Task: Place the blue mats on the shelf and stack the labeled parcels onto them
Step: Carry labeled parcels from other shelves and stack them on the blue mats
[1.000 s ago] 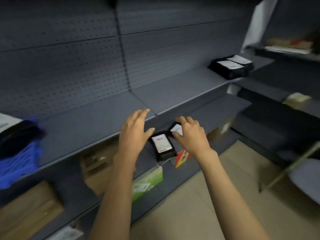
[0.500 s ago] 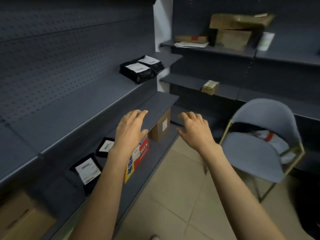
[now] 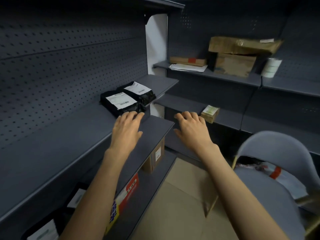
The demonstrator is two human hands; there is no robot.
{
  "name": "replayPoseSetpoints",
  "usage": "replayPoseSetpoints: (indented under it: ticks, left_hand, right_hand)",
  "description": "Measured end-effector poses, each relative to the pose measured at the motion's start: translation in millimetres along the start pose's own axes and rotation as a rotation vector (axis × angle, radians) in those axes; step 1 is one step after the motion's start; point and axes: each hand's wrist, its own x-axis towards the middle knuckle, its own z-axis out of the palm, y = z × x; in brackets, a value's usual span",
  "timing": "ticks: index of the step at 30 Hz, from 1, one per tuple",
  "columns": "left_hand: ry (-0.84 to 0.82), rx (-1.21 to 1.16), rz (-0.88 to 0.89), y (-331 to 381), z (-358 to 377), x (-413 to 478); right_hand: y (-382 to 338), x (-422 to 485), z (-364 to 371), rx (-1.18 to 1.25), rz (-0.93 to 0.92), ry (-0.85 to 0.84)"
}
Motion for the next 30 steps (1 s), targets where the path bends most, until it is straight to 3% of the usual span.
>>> replayPoseSetpoints:
  ticks: [7,18,22,26,30]
  left_hand:
    - [-0.087,0.104,-0.112,-10.8,45.3,70.3]
    - [-0.15,0.151,-0.411,-19.1,79.9,185.0]
    - [-0.245,0.165,-0.628,-10.7,83.1,222.9]
    - [-0.252,0.116,-0.897,-4.2,97.9,243.4]
    - [-0.216,0.079,-1.104,-2.9,116.5,234.2]
  right_hand:
    - [12.5,89.2,59.0,0.059,-0.083,-0.114]
    - [18.4,289.1,106.1,0.216,-0.421,-0.053]
    - [24.7,335.8,122.7,0.211,-0.512,-0.1]
    - [12.2,376.2,133.2,0.276,-0.471,-0.189]
    - [-14.9,394.8,147.8,0.413,-0.439,-0.394]
